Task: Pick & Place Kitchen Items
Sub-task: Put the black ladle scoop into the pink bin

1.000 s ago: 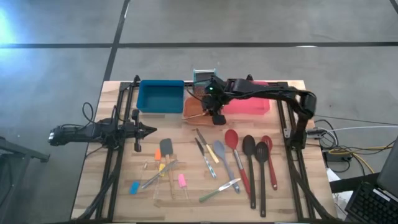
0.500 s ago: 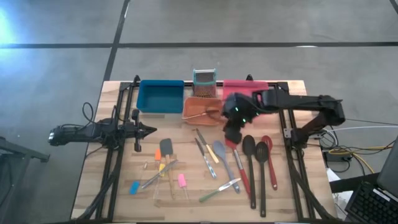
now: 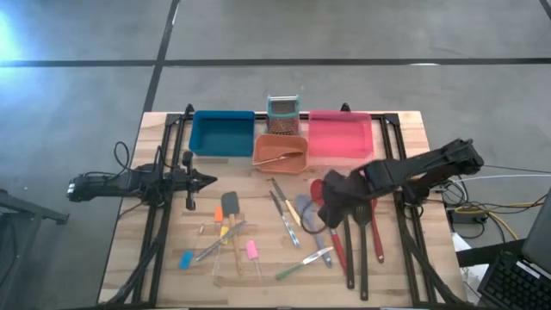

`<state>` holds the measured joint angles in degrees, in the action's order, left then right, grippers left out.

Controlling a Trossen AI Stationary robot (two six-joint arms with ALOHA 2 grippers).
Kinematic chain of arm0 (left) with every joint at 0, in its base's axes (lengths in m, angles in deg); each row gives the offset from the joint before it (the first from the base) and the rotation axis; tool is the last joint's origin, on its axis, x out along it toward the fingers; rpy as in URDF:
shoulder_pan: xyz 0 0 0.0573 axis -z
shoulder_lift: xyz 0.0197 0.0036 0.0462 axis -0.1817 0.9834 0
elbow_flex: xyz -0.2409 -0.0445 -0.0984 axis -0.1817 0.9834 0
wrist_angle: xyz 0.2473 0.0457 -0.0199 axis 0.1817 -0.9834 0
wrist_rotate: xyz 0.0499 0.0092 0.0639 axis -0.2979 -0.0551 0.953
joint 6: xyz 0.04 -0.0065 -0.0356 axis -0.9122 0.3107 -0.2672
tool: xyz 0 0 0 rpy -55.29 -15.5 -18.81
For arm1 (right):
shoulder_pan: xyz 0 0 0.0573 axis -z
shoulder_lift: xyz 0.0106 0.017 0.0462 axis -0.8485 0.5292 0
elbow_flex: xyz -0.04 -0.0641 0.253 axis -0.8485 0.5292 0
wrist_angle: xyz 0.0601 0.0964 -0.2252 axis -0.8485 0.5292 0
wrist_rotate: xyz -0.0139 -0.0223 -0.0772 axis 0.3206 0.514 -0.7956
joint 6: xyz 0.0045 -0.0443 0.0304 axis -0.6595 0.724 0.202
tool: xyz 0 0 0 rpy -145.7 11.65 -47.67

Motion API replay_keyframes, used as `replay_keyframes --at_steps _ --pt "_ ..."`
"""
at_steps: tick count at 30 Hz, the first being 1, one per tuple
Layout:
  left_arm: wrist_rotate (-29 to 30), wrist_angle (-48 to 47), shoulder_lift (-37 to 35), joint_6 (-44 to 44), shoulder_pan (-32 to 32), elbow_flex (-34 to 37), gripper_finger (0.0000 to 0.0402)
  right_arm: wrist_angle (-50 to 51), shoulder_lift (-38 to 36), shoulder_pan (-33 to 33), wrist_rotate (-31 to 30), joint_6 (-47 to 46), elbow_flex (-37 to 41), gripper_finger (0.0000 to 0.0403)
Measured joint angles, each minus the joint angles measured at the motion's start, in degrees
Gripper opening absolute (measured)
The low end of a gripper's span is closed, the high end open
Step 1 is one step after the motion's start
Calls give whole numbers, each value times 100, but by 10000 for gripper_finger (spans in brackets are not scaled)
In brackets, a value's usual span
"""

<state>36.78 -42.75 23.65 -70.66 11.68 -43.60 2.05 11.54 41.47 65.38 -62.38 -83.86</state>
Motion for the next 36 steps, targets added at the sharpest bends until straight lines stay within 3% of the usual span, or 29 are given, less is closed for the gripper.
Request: replay_keyframes --at_steps 6,11,18,25,36 --pt "1 2 0 0 0 0 14 -22 -17 -619 14 -1902 821 34" --pt "0 2 0 0 0 0 14 -137 -20 -791 118 -2860 1455 45" --pt "2 2 0 0 0 0 14 -1295 -20 -780 324 -3276 2266 110" --pt "2 2 0 0 -2 0 14 -1747 -20 -780 730 -3804 2965 165" --pt "0 2 0 0 0 0 14 -2681 -20 -778 792 -4018 3759 193"
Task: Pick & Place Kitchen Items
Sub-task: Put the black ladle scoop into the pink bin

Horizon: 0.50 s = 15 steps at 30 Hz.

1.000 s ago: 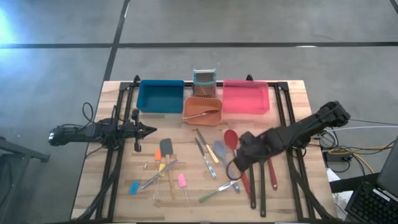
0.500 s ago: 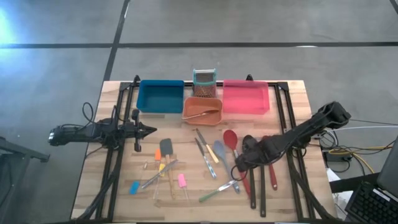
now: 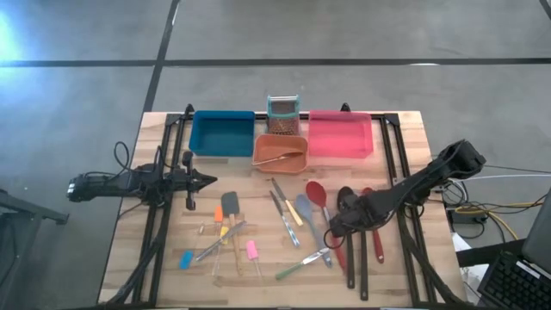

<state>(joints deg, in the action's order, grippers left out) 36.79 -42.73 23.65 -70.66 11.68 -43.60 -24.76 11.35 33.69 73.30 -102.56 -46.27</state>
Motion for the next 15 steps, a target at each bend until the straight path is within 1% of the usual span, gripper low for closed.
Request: replay_keyframes --at_steps 4,9,15 --pt "2 0 0 0 0 0 14 -42 0 0 -17 -13 181 185" --pt "0 0 0 0 0 0 14 -404 39 7 -133 -89 283 168" --pt "2 0 0 0 -2 0 14 -405 120 22 -187 -89 292 132"
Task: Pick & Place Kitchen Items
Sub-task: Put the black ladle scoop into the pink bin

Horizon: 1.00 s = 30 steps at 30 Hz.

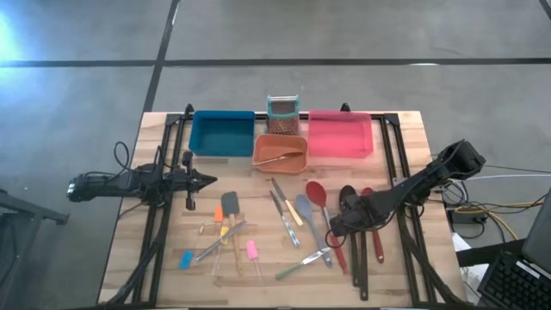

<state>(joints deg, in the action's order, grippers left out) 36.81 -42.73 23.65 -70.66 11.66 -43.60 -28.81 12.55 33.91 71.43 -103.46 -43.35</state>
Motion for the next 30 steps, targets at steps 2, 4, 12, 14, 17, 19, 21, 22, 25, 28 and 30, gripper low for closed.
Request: replay_keyframes --at_steps 2,4,12,14,17,19,21,22,25,28,30 --pt "0 0 1 0 1 0 14 16 2 1 -5 -67 0 113" --pt "-2 0 2 0 2 0 14 18 -14 0 -31 -182 4 90" --pt "0 0 2 0 0 0 14 -252 -146 13 -244 -293 -106 61" --pt "-2 0 0 0 2 0 14 -186 -235 11 -387 -297 -182 61" --pt "0 0 2 0 0 -1 14 -157 -412 4 -715 -291 -331 61" --pt "-2 0 0 0 2 0 14 -111 -599 9 -1032 -234 -405 61" --pt "-2 0 1 0 0 0 14 -49 -824 9 -1404 -140 -470 61" --pt "-2 0 0 0 0 0 14 49 -962 10 -1582 -96 -508 61" --pt "-1 0 1 0 2 0 14 433 -1399 20 -2196 116 -649 61" --pt "0 0 1 0 1 0 14 902 -1830 30 -3025 572 -852 61" --pt "-2 0 2 0 2 0 14 1203 -2108 89 -3533 966 -1022 61"
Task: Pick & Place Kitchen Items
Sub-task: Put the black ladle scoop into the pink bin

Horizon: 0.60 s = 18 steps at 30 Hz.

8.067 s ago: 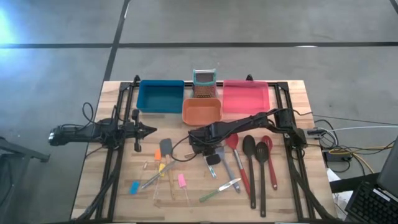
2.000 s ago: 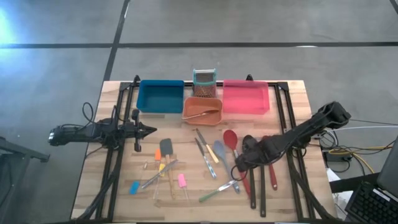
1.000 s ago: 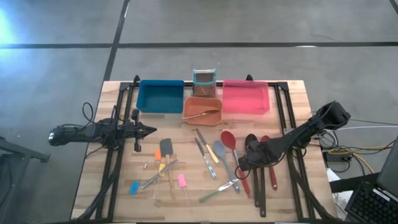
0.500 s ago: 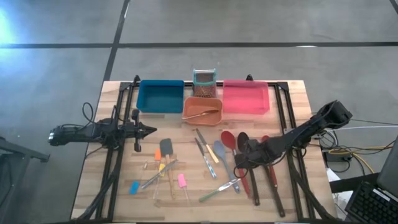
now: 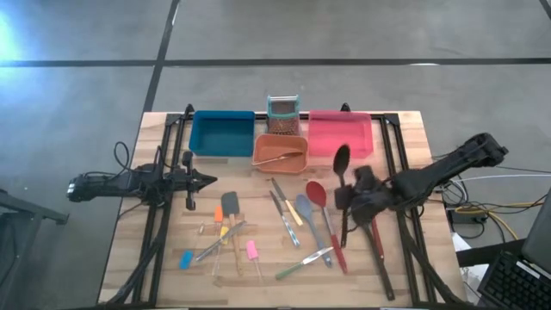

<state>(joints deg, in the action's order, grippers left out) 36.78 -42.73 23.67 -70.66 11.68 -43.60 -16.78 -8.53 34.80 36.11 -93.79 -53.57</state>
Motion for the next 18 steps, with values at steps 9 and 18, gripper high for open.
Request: replay_keyframes --at_steps 9,18 --pt "1 0 -1 0 0 0 14 389 -710 860 -1528 3544 -1263 61" --pt "0 0 0 0 -2 0 14 1689 -270 2751 -336 6165 -3288 61"
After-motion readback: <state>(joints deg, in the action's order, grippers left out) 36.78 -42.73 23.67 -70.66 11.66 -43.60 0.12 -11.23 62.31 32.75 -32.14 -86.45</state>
